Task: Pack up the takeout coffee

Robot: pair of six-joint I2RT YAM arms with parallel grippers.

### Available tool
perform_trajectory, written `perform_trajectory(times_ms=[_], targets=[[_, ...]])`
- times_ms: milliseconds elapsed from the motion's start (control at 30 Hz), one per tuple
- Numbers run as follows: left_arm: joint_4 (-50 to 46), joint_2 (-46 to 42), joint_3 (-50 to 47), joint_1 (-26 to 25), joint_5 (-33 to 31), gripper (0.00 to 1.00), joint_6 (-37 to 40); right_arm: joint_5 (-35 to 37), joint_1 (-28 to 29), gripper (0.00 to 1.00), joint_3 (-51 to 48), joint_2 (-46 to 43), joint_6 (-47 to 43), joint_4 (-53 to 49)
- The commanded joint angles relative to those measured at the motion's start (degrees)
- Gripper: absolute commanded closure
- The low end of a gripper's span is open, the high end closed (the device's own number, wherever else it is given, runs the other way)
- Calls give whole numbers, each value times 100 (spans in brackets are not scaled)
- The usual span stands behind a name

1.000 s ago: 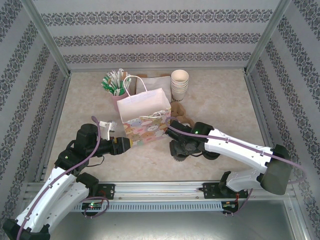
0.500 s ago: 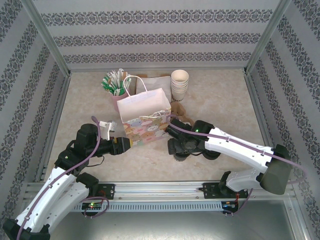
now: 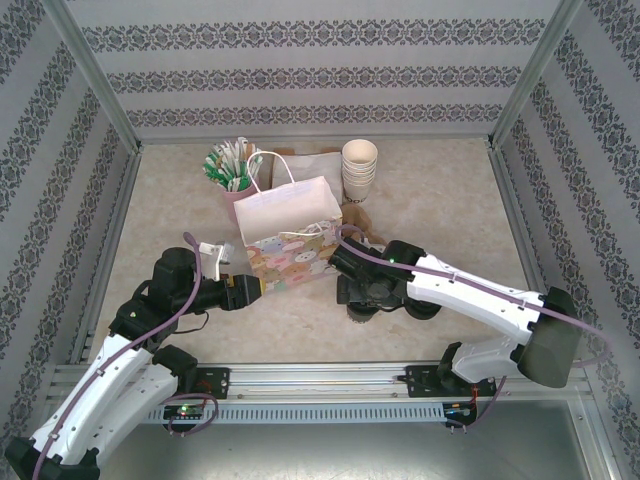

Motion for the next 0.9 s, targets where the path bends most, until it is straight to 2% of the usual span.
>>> perform_trajectory(times_ms=[0,300,500,867], targets=[[-16,-36,-19,-75,-43,41,63,214,-32,17,-72,94,255,0],[-11,-36,-21,-75,-42,41,63,334,-31,28,-205,172,344,13],[-1,-36,-22,-75,-44,41,67,246,-32,35,-321,298,39,21],[-2,-32,-25,-72,-36,41,63,-273,-61,37,-926,905,-857,-92]])
